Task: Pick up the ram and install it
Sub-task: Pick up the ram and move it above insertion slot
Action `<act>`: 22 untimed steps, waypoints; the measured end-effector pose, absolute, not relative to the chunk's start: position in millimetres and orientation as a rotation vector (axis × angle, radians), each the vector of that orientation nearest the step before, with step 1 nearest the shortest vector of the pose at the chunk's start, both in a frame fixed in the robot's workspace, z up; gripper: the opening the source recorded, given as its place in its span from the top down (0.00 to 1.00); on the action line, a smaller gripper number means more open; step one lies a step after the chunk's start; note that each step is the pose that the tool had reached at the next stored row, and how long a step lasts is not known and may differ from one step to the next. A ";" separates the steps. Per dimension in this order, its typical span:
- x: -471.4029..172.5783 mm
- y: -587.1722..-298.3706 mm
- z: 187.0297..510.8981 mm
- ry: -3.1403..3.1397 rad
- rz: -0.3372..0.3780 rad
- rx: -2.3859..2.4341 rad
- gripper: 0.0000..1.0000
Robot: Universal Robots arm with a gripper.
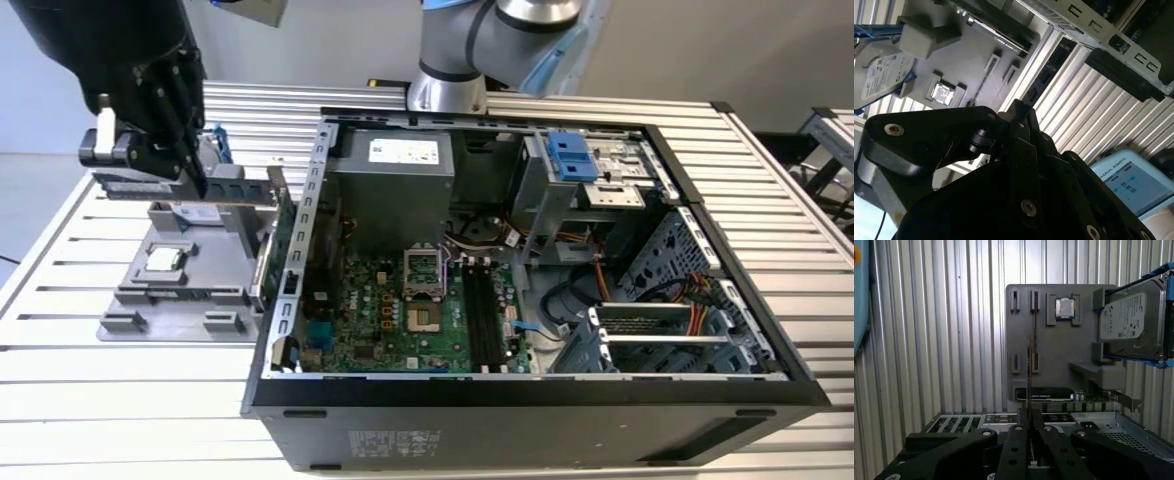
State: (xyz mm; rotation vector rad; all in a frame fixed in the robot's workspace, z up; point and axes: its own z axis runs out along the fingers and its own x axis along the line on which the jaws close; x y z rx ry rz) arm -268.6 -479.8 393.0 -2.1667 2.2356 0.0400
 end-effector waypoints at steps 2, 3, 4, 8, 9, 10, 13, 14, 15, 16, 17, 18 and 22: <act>-260.6 -479.8 393.0 2.236 0.040 -2.167 1.00; -256.7 -479.8 392.9 2.236 0.040 -2.167 1.00; -252.4 -479.8 392.9 2.236 0.040 -2.167 1.00; -235.6 -479.8 393.0 2.236 0.040 -2.167 1.00; -232.1 -479.8 393.0 2.236 0.040 -2.167 1.00; -228.9 -479.8 393.0 2.236 0.040 -2.167 1.00; -220.1 -479.8 393.0 2.236 0.040 -2.167 1.00; -217.0 -479.8 393.0 2.236 0.040 -2.167 1.00; -214.0 -479.8 393.0 2.236 0.040 -2.167 1.00; -211.0 -479.8 393.0 2.236 0.040 -2.167 1.00; -208.4 -479.8 393.0 2.236 0.040 -2.167 1.00; -206.0 -479.8 393.0 2.236 0.040 -2.167 1.00; -195.6 -479.6 392.9 2.236 0.040 -2.167 1.00</act>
